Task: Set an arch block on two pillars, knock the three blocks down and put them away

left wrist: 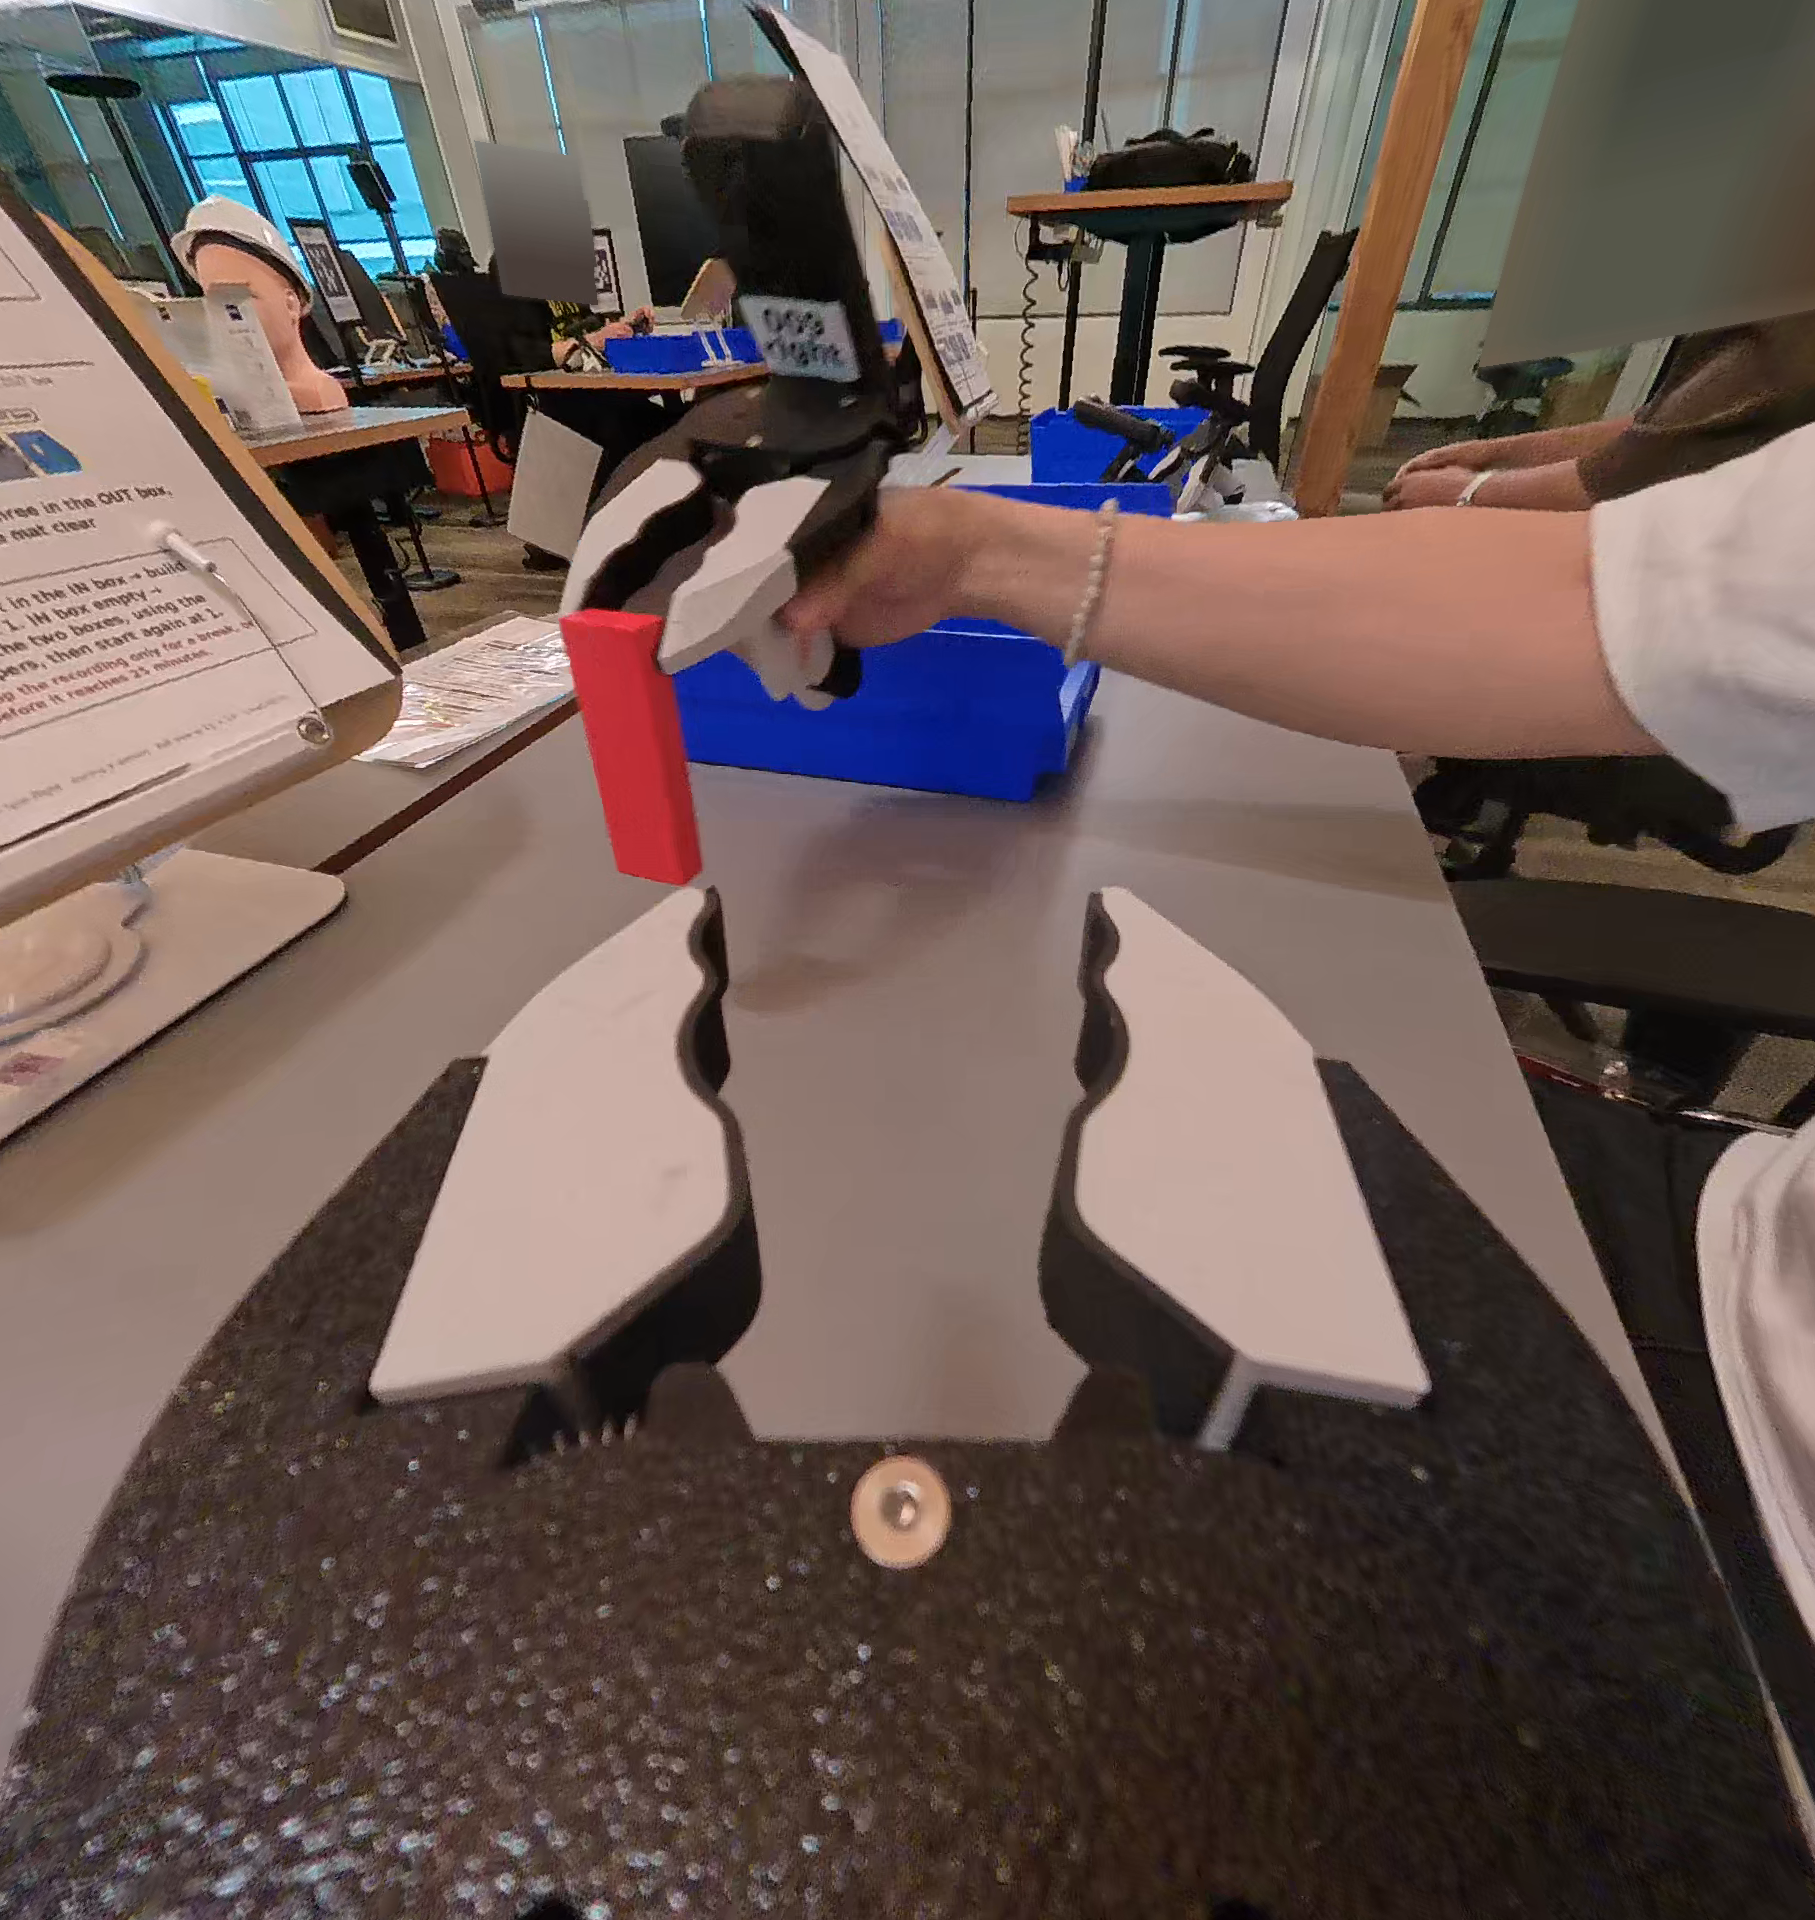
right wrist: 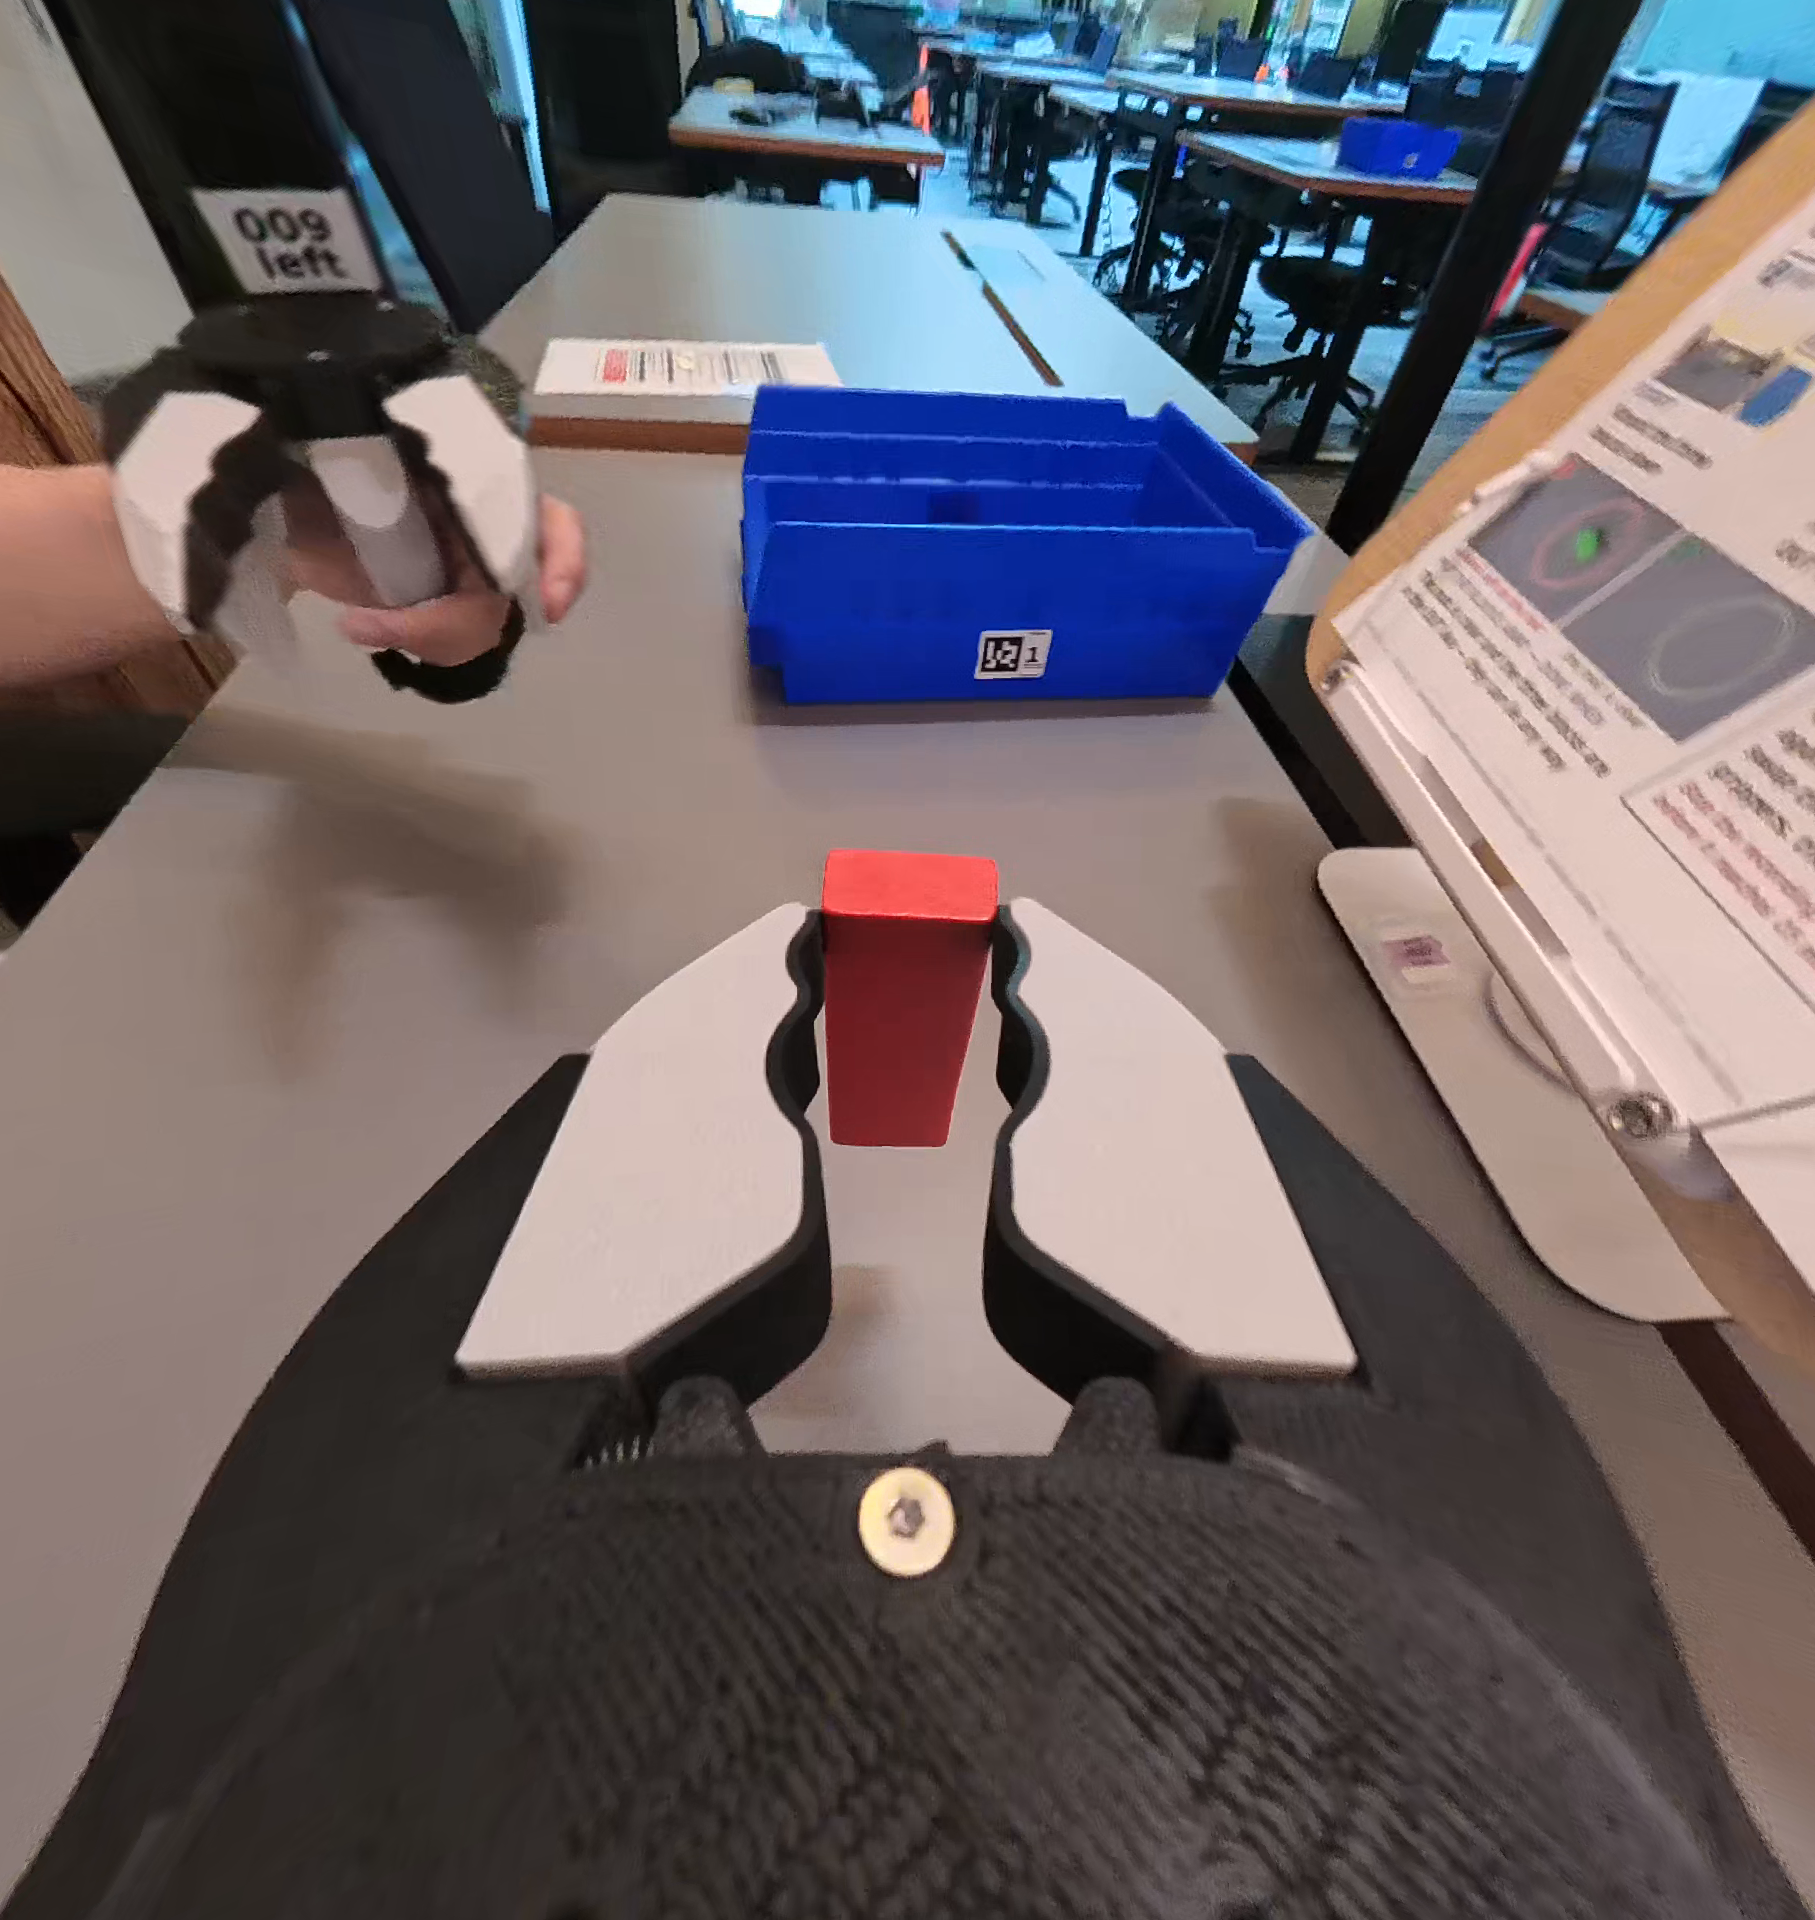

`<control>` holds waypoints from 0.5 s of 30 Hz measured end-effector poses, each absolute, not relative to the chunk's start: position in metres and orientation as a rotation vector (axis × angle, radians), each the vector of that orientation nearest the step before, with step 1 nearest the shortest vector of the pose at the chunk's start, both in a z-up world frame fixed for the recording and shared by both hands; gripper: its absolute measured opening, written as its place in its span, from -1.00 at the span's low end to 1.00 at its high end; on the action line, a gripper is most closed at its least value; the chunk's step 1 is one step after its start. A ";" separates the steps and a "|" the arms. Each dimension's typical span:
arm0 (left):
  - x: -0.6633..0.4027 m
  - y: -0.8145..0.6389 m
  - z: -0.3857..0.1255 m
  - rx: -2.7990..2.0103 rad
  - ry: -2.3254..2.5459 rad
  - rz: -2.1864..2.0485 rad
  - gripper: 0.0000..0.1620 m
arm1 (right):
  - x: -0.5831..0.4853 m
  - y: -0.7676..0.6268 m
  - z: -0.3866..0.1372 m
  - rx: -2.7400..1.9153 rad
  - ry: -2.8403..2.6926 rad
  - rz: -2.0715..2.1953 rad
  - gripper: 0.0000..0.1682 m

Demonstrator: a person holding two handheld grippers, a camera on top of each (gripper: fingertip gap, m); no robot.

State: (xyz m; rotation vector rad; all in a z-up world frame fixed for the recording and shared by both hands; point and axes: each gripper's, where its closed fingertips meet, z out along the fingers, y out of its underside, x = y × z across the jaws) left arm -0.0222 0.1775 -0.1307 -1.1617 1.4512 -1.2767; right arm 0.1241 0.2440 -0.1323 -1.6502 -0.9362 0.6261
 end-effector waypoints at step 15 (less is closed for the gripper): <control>-0.034 0.163 -0.154 -1.200 1.458 -1.390 -0.22 | 0.135 0.269 -0.198 -1.750 -0.946 0.695 -0.63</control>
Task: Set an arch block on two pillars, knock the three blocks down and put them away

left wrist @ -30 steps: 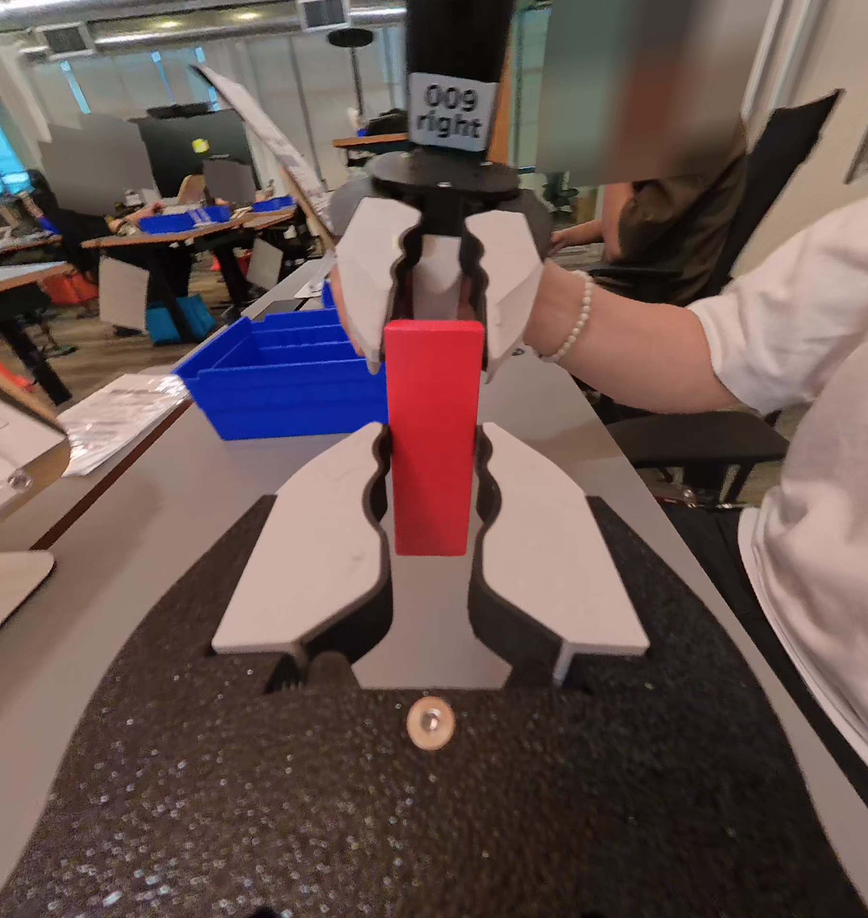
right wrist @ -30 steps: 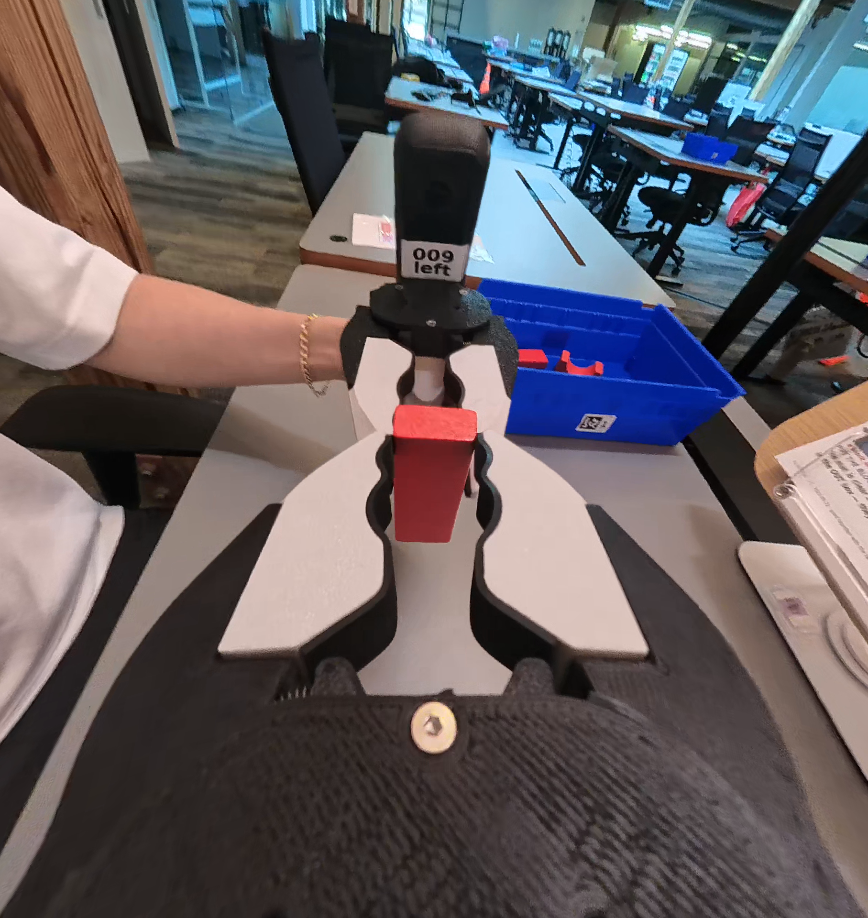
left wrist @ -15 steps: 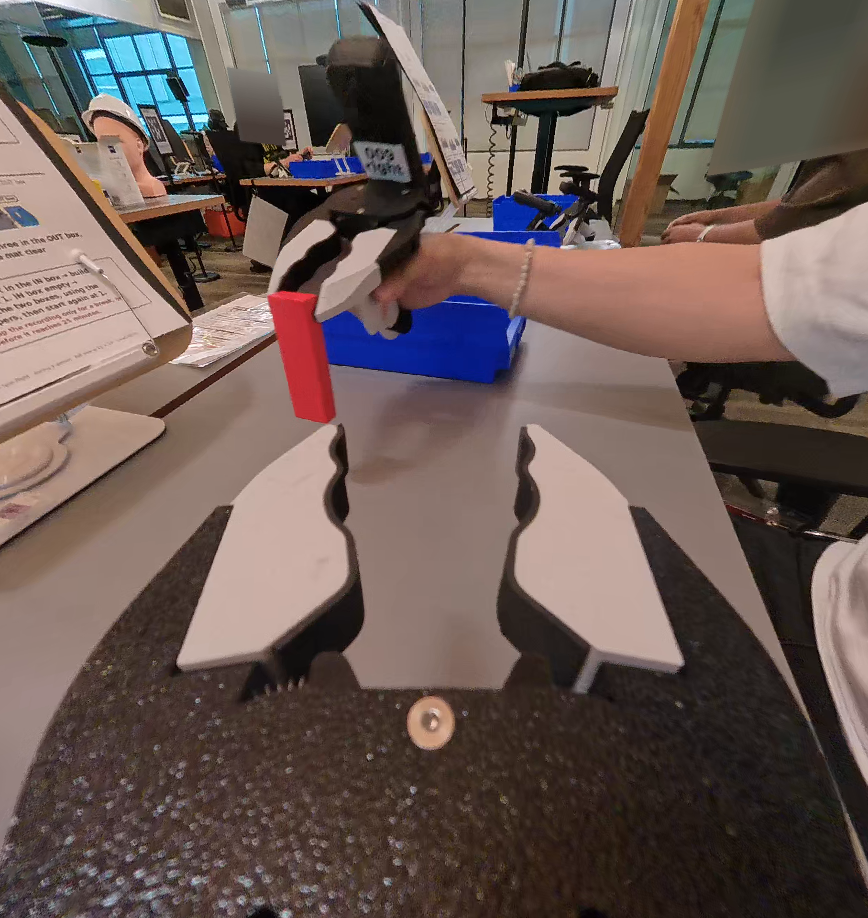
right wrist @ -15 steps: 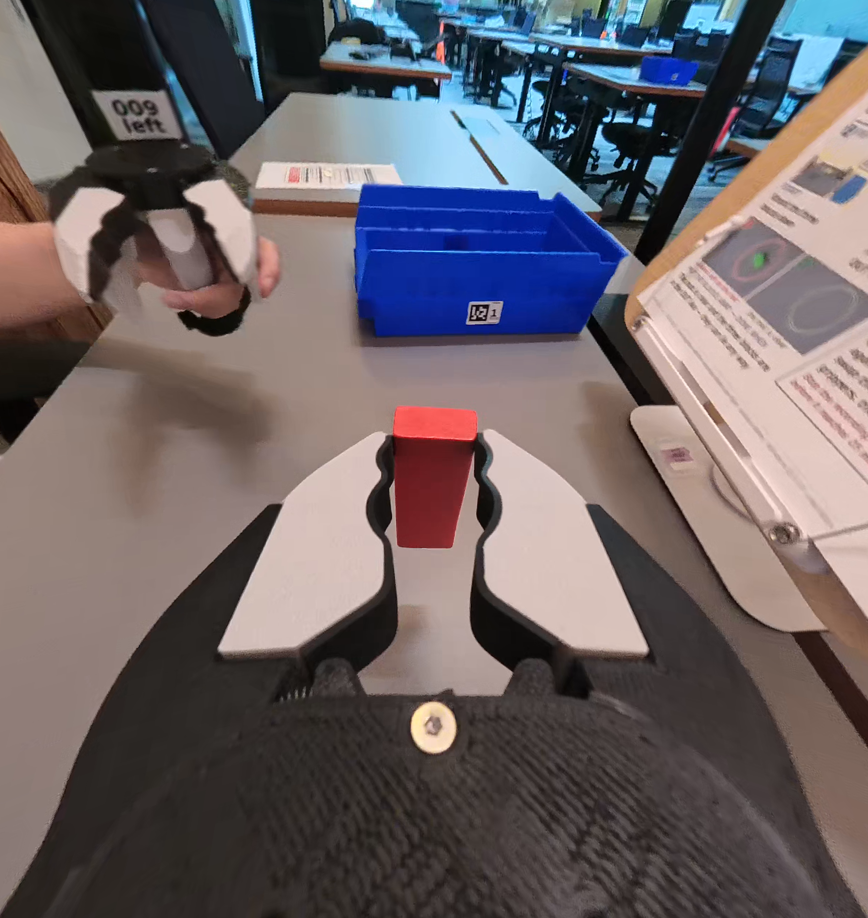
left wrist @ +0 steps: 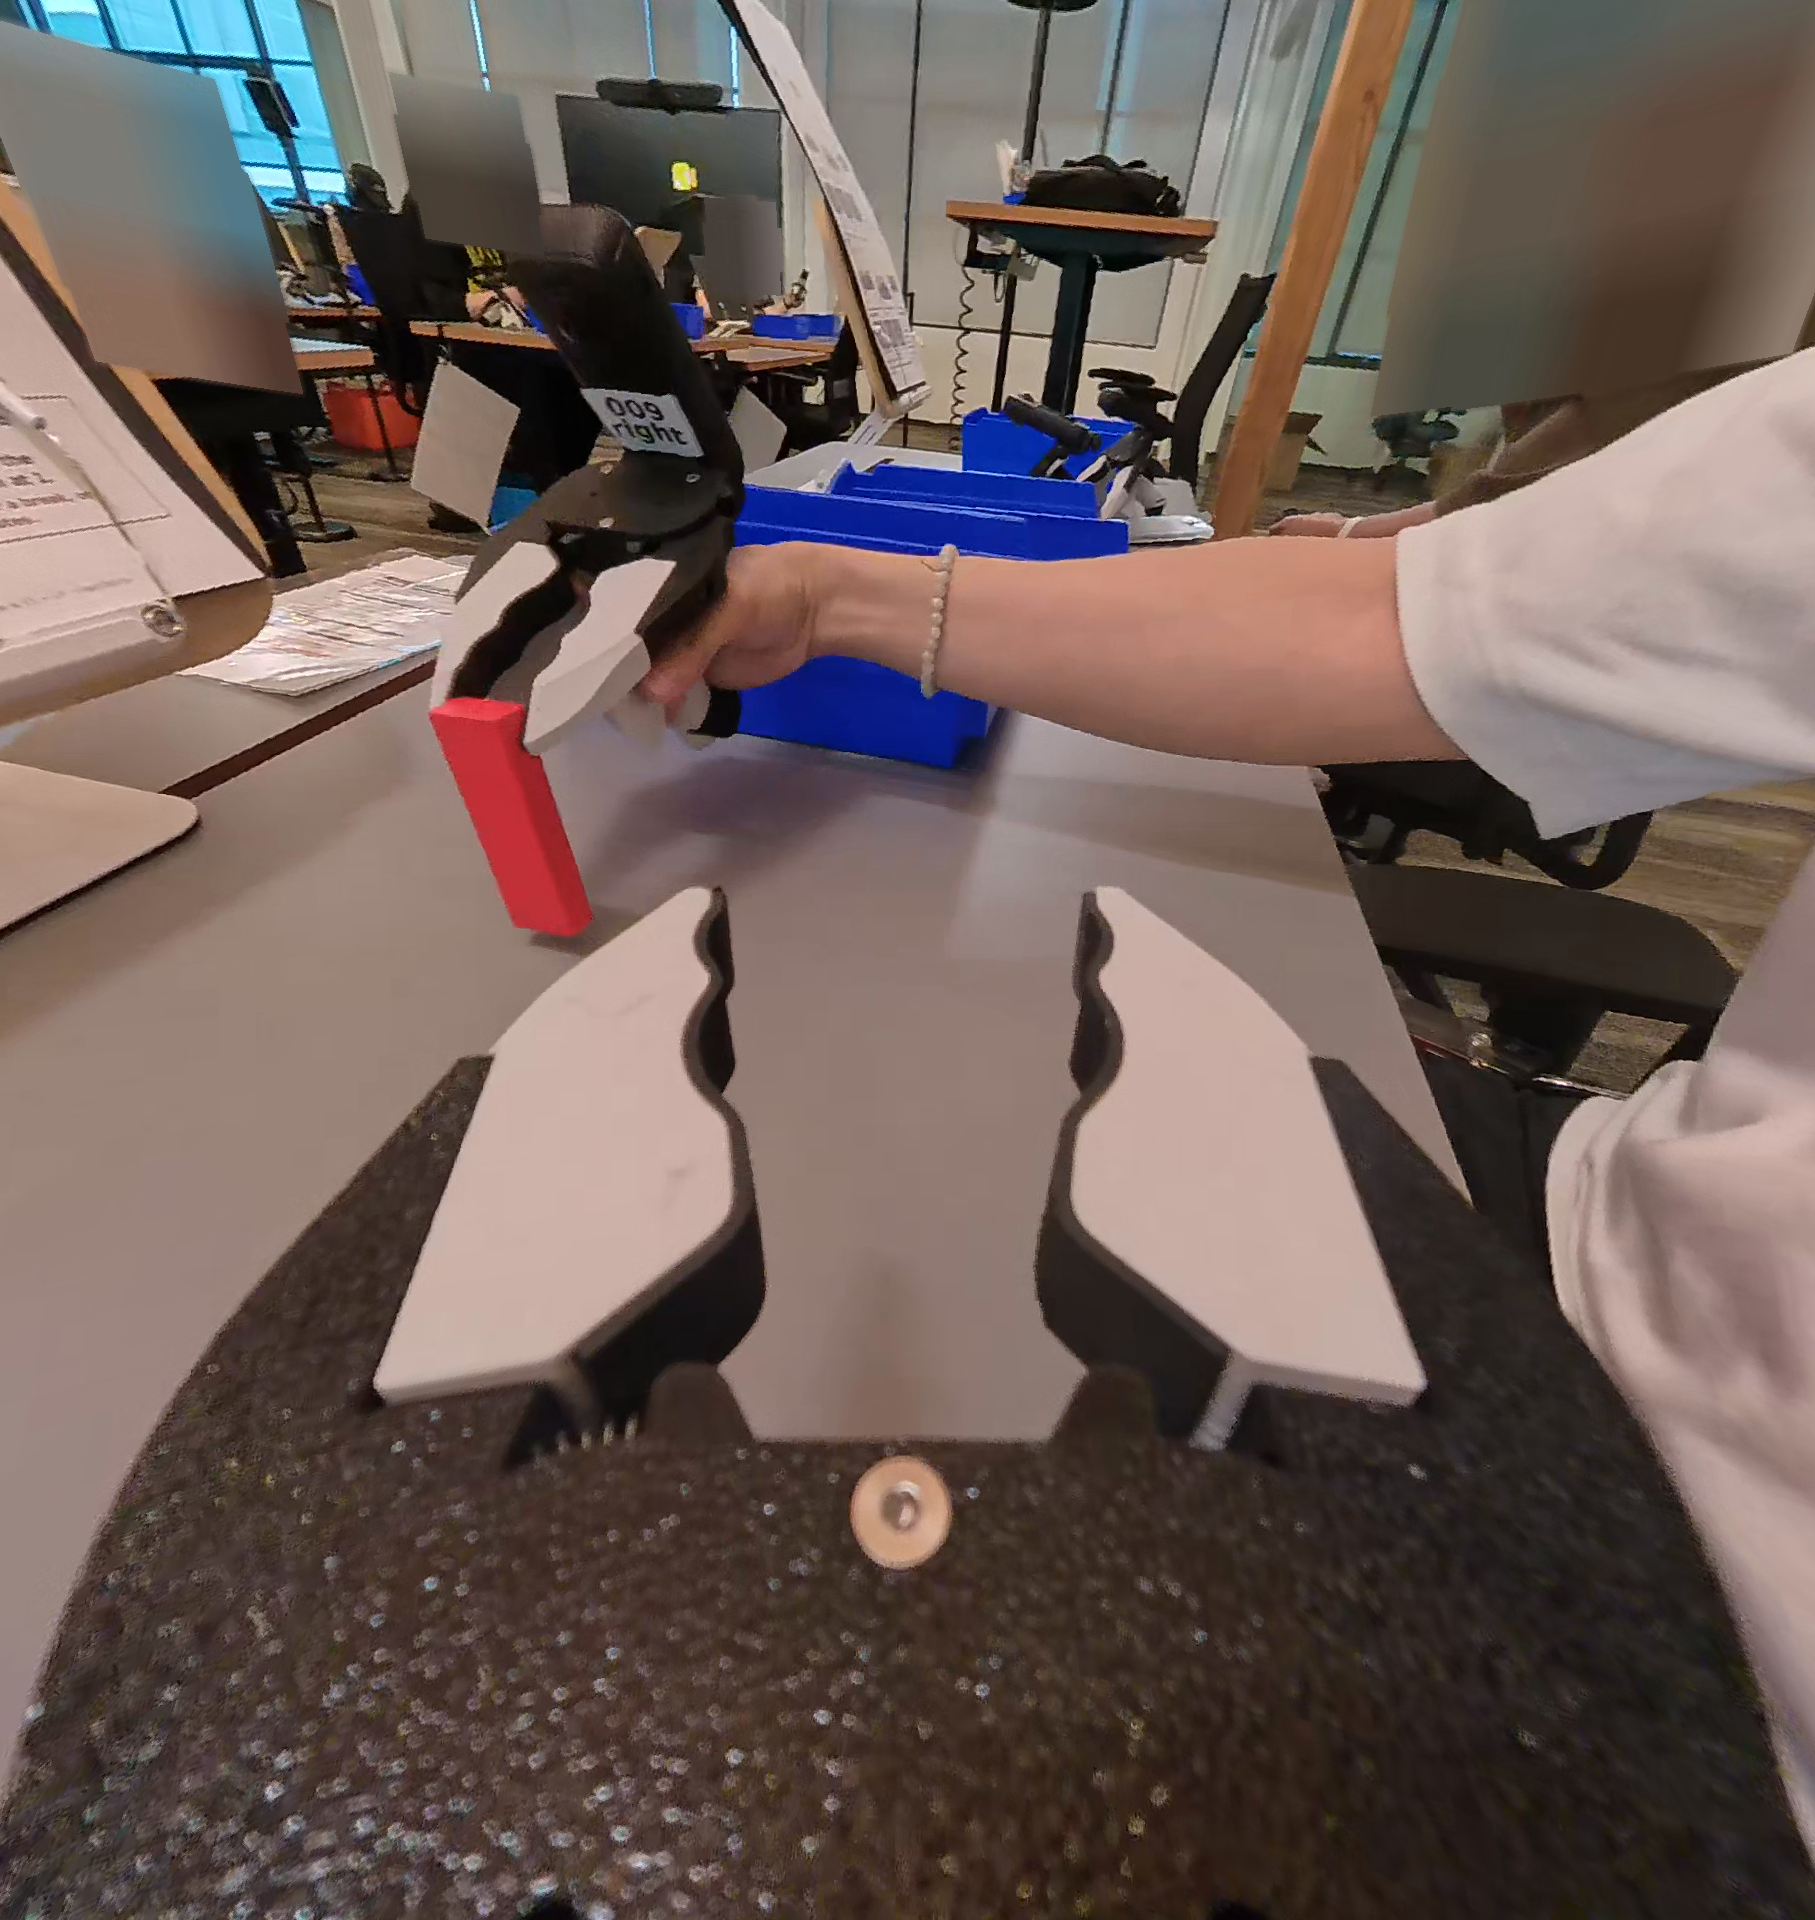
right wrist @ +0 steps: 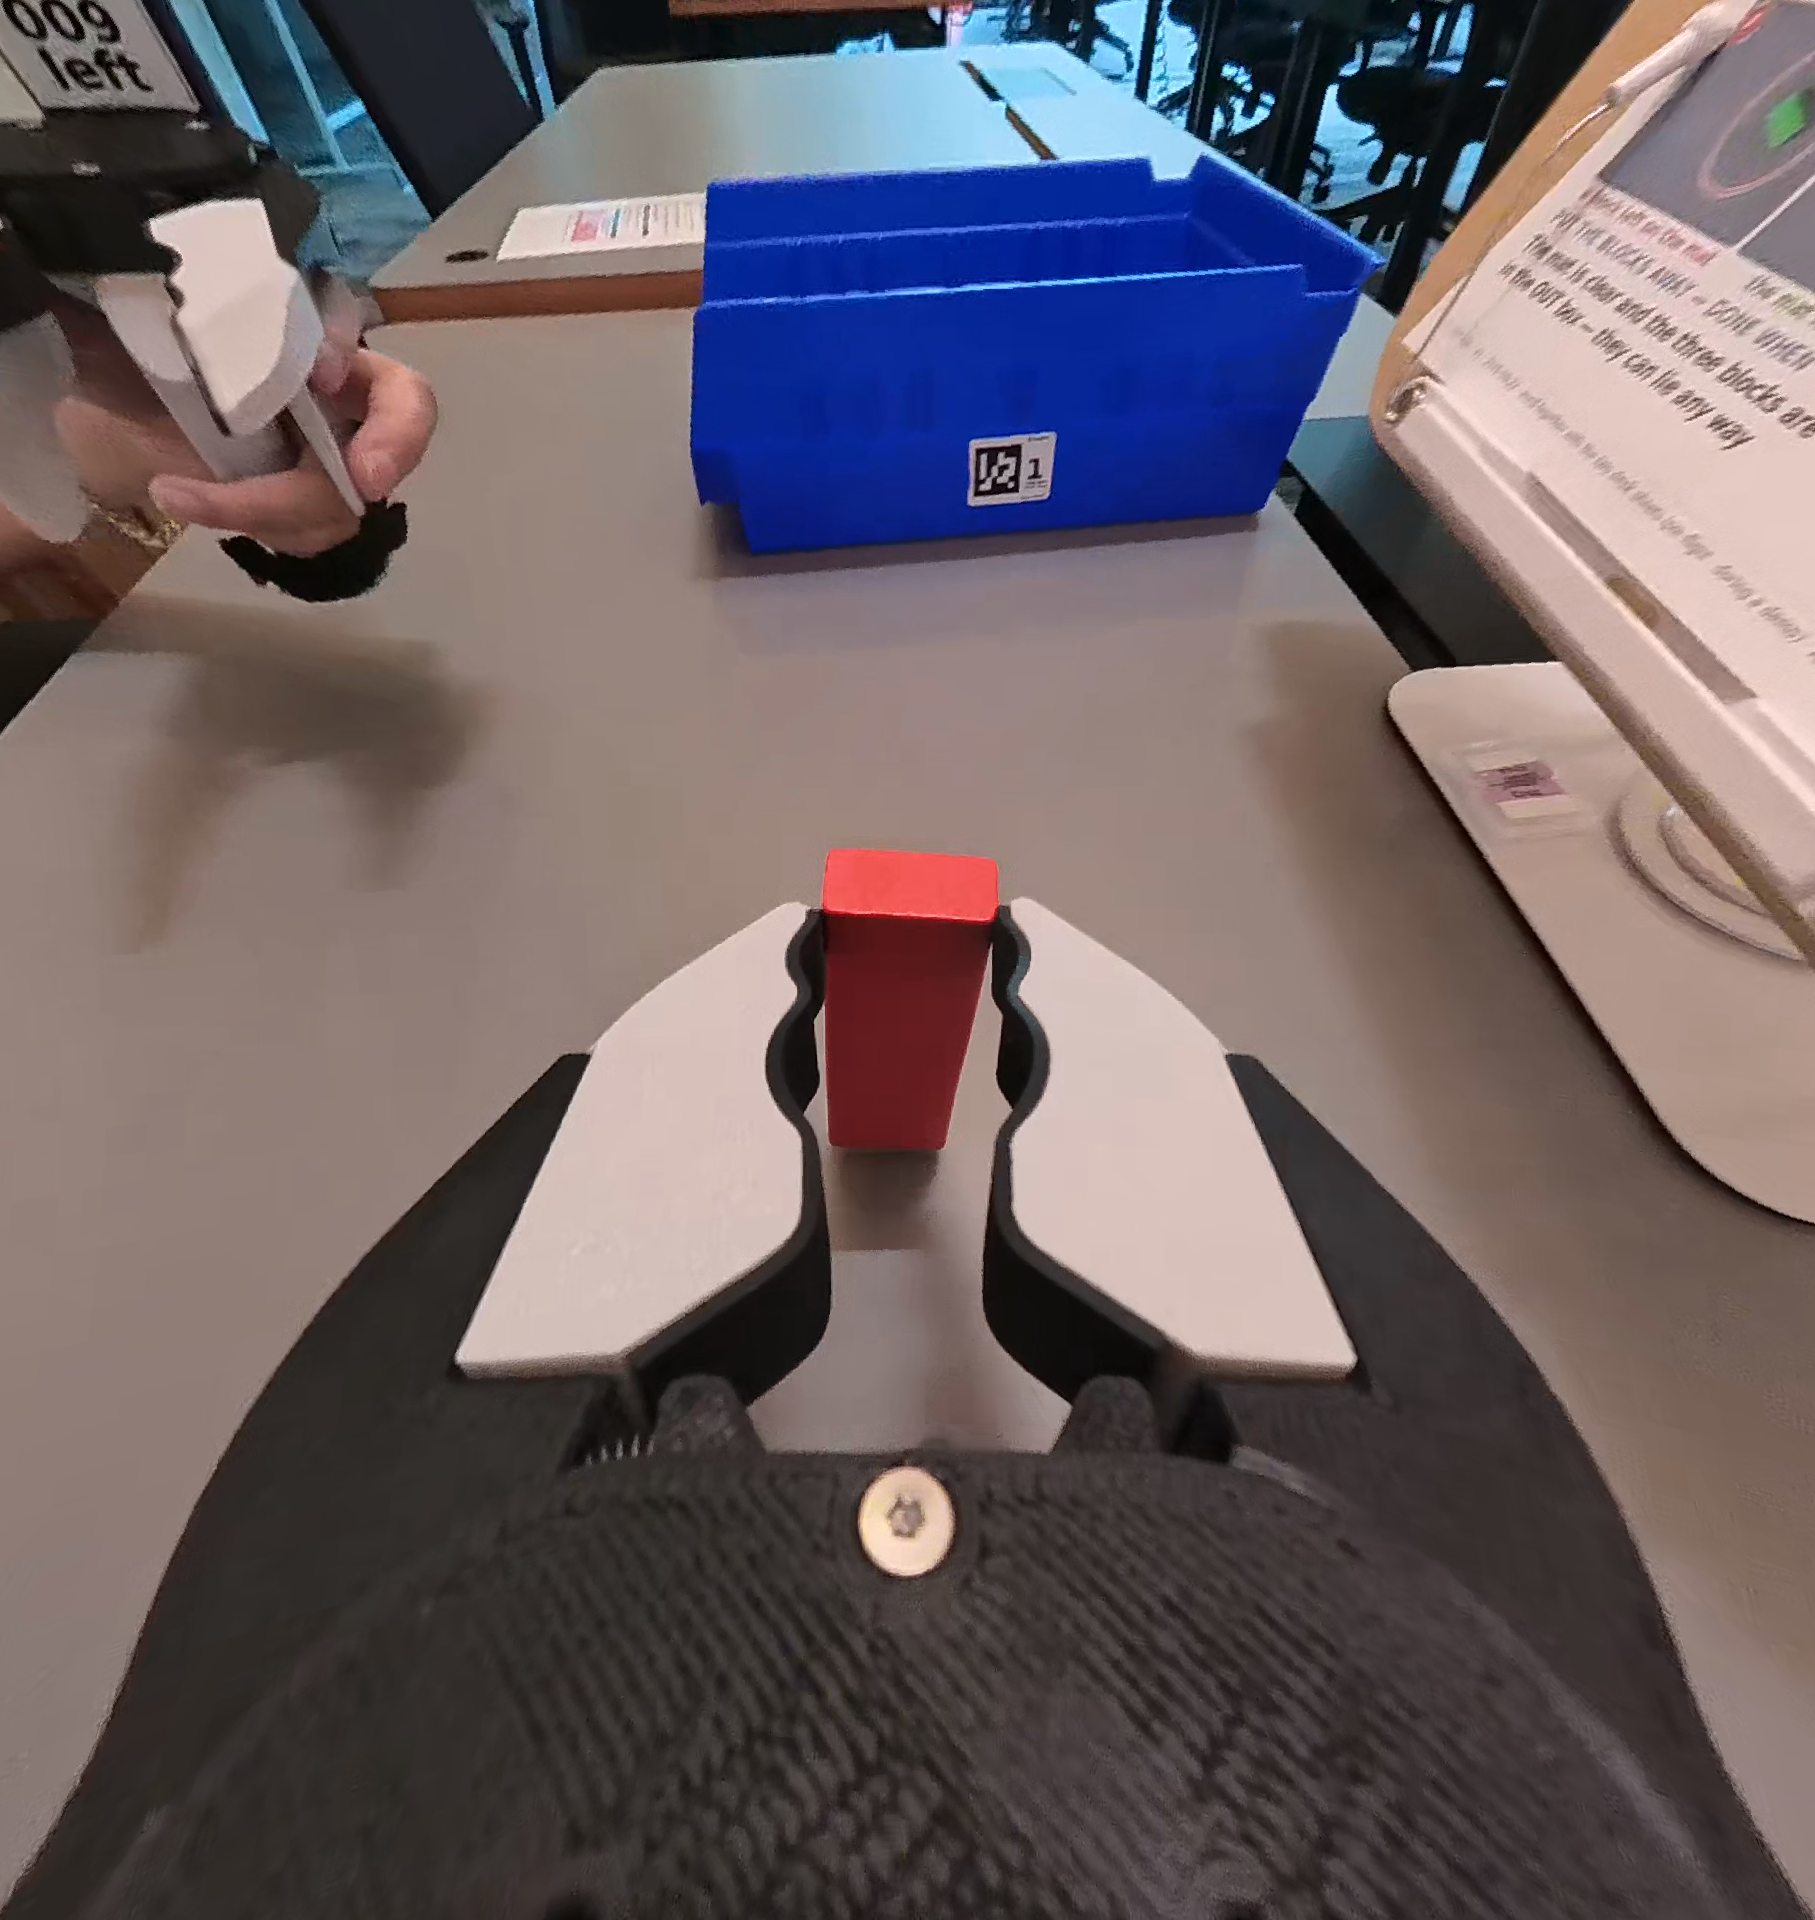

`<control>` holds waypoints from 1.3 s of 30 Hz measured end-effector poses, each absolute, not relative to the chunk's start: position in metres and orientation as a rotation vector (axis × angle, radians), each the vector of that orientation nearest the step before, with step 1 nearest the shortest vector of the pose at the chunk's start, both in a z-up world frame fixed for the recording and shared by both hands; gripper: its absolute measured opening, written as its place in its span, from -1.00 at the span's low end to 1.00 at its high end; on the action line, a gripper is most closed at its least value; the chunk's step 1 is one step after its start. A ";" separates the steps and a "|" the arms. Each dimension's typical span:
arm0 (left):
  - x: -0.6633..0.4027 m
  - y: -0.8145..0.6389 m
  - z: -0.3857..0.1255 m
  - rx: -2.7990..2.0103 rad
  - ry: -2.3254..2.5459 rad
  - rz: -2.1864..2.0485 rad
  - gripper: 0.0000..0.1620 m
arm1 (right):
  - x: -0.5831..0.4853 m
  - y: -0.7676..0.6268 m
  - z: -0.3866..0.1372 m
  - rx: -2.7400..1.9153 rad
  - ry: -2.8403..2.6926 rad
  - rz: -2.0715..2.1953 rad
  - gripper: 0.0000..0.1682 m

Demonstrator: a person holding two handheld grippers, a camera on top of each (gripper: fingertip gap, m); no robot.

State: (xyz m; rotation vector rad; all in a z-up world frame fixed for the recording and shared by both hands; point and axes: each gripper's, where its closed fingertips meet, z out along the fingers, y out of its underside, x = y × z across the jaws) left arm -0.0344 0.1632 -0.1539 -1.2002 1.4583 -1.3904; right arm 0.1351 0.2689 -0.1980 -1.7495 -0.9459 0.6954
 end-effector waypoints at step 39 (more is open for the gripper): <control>-0.101 0.270 -0.087 -1.476 1.073 -1.133 -0.28 | 0.135 0.242 -0.134 -1.566 -0.790 0.541 -0.15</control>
